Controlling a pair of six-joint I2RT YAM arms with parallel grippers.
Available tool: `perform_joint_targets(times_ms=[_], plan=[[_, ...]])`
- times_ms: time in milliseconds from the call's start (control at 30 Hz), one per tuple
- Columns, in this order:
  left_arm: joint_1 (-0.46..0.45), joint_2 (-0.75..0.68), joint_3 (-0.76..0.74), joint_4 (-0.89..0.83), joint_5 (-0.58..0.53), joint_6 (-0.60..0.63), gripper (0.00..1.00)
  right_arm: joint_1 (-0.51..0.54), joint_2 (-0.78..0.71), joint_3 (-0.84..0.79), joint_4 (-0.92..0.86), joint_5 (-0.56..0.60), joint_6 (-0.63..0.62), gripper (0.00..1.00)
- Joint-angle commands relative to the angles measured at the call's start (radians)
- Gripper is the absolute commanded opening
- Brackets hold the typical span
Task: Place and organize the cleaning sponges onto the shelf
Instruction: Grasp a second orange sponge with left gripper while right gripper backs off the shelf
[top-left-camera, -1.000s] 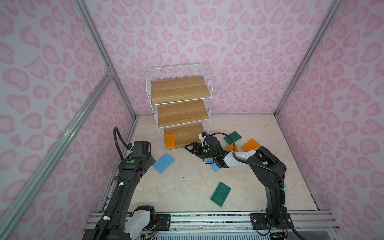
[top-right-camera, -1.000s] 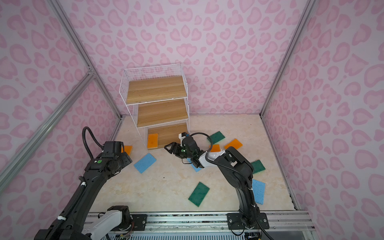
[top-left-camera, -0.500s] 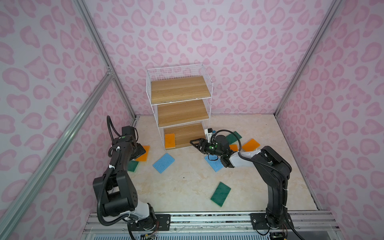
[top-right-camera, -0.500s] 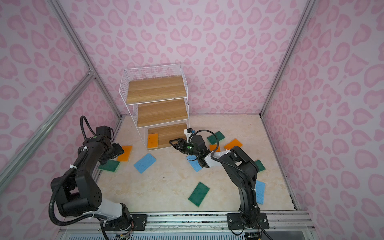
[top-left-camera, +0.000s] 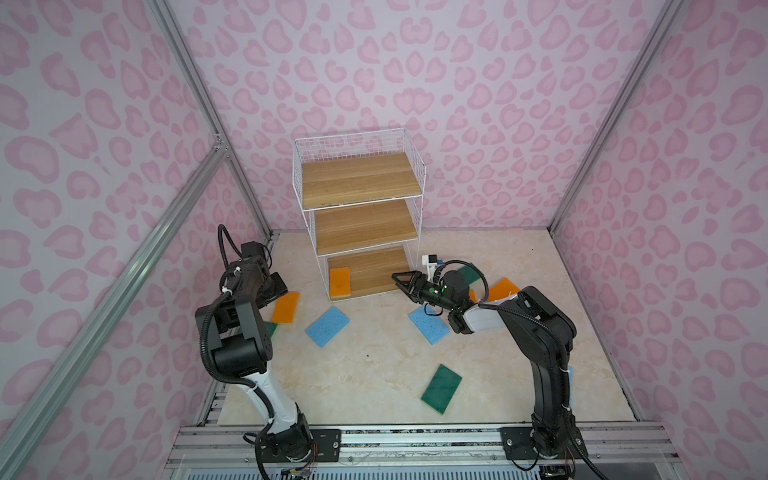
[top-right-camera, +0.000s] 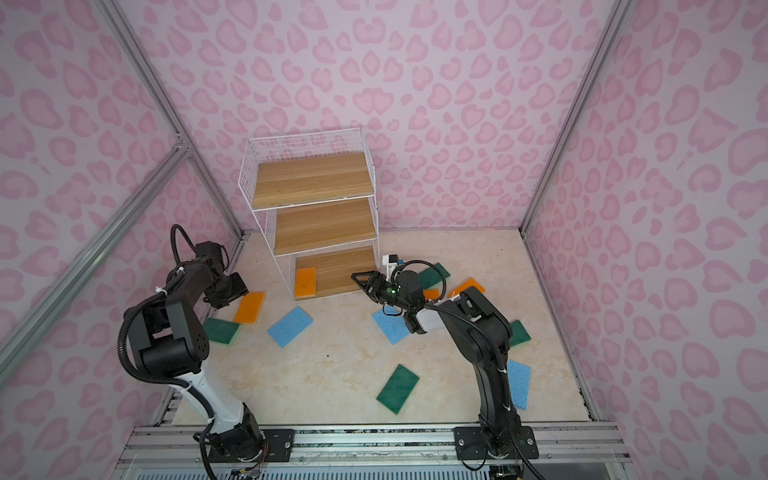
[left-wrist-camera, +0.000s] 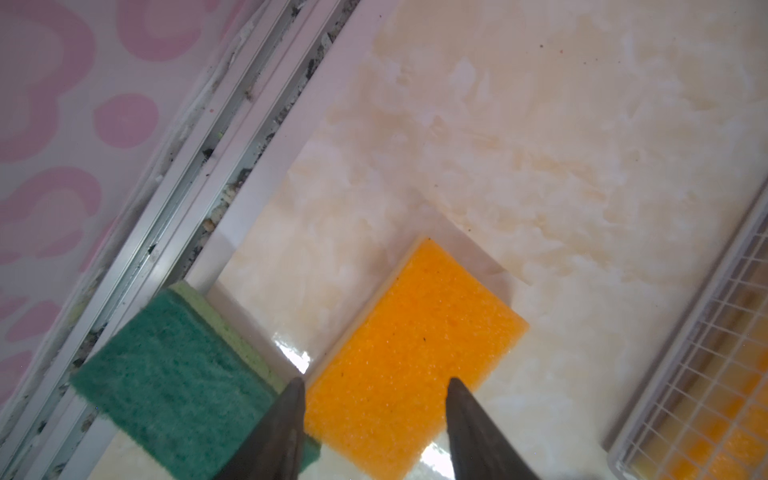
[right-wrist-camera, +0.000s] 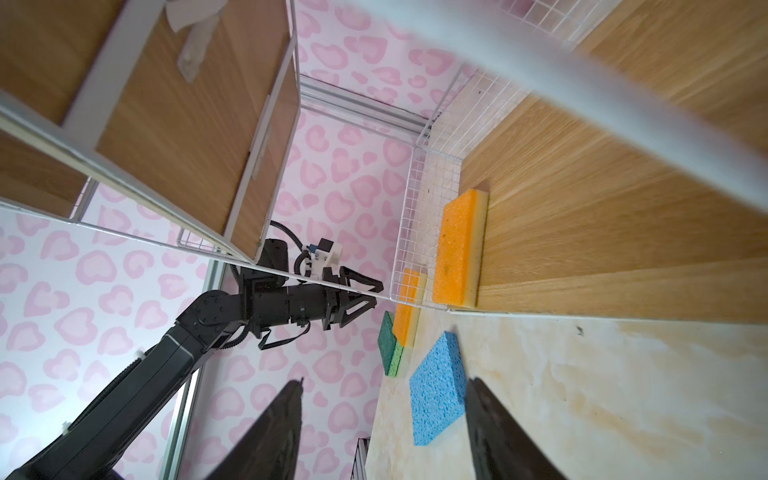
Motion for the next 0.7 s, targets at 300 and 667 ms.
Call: perform_joint_targets(times_ms=[300, 667], plan=[[0.044, 0.097, 0.0, 0.076, 0.101, 0.049, 0.49, 0.005, 0.018, 0.01, 0.074, -0.026, 0.027, 0.63], [0.045, 0.15, -0.018, 0.12, 0.177, 0.049, 0.38, 0.005, 0.025, 0.012, 0.065, -0.028, 0.027, 0.63]])
